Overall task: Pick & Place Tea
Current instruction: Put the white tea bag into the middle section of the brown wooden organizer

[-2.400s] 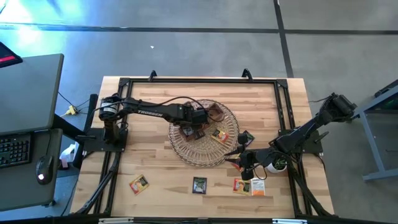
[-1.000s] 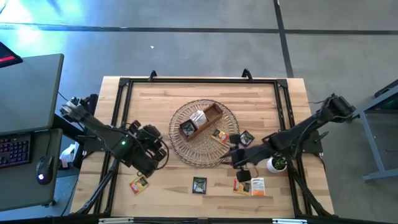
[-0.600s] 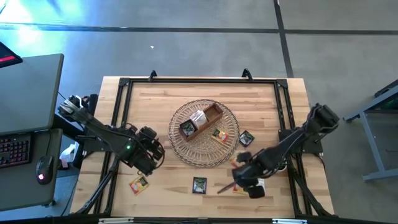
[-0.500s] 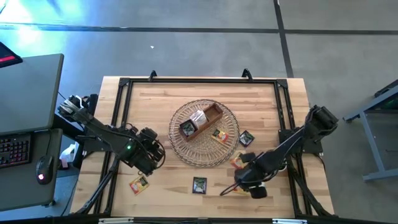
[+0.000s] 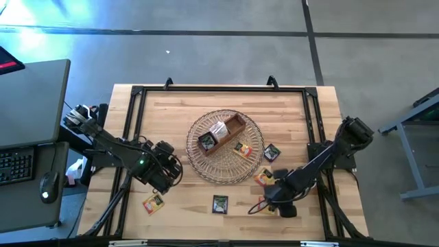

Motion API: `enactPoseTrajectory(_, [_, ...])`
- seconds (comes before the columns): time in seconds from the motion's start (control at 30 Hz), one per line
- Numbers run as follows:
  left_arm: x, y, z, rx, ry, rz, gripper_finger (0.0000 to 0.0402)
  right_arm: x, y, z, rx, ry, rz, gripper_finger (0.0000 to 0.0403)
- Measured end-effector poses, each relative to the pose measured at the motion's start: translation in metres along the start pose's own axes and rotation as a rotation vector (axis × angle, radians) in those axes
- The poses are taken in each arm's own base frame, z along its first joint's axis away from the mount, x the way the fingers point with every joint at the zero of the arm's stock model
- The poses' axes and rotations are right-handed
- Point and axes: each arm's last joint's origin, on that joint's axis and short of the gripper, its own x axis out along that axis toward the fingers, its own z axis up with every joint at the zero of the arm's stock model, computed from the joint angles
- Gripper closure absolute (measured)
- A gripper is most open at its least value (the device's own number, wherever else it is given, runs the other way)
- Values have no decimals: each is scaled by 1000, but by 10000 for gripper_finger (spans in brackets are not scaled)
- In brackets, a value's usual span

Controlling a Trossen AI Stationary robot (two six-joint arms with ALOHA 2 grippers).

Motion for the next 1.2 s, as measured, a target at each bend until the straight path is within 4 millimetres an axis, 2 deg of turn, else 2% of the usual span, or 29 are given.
enactPoseTrajectory(0.17, [0,0,0,0,-5,0,229,13,3,-5,-25,-47,75,235])
enactPoseTrajectory(0.3, [0,0,0,0,-4,1,229,21,0,-13,-41,-78,23,252])
enactPoseTrajectory(0.43, [0,0,0,1,-4,2,229,25,-2,-18,-75,-88,-12,297])
enactPoseTrajectory(0.57, [0,1,0,4,-5,5,229,24,0,-18,-108,-97,-36,366])
enactPoseTrajectory(0.63, [0,1,0,6,-12,8,229,18,3,-14,-118,-94,-17,392])
enactPoseTrajectory(0.7, [0,1,1,7,-26,9,229,9,7,-9,-121,-103,-9,391])
enactPoseTrajectory(0.83, [0,1,2,7,-62,12,229,-31,19,11,-199,-274,-50,384])
enactPoseTrajectory(0.93, [0,1,2,8,-80,15,229,-51,22,28,-307,-464,-285,398])
enactPoseTrajectory(1.07, [0,1,3,10,-87,17,229,-71,17,56,-392,-753,-764,395])
enactPoseTrajectory(1.13, [0,2,2,13,-86,19,229,-74,6,71,-454,-784,-955,398])
enactPoseTrajectory(1.2, [0,2,2,19,-86,19,229,-77,-9,88,-532,-775,-1052,400])
